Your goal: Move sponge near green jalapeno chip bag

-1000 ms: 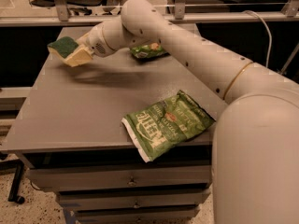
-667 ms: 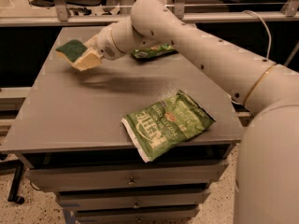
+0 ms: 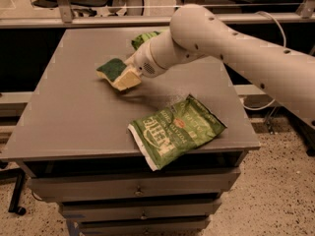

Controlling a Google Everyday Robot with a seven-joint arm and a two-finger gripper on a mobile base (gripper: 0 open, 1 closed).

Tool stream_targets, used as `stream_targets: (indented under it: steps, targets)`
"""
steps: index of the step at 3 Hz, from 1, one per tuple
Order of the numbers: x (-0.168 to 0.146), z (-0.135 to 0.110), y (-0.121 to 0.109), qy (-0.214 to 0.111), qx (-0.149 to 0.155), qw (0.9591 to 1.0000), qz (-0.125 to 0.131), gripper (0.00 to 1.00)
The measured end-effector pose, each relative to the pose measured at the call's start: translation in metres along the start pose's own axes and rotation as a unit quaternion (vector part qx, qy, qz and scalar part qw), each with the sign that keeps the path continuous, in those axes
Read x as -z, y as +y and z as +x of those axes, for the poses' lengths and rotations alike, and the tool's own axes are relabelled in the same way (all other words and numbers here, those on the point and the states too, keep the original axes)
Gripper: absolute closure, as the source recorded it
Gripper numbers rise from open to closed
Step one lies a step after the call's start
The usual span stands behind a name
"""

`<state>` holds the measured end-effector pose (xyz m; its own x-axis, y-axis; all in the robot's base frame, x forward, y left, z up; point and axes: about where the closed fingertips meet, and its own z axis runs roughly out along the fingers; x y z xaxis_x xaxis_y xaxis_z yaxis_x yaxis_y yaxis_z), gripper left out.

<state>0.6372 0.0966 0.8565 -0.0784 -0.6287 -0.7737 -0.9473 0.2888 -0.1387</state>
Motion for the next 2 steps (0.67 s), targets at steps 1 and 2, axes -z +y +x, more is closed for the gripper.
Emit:
stream_targets:
  steps: [1, 2]
  targets:
    - [0.048, 0.047, 0.007, 0.041, -0.039, 0.9979, 0.032, 1.00]
    - [0.096, 0.077, 0.013, 0.066, -0.068, 0.9933, 0.066, 1.00]
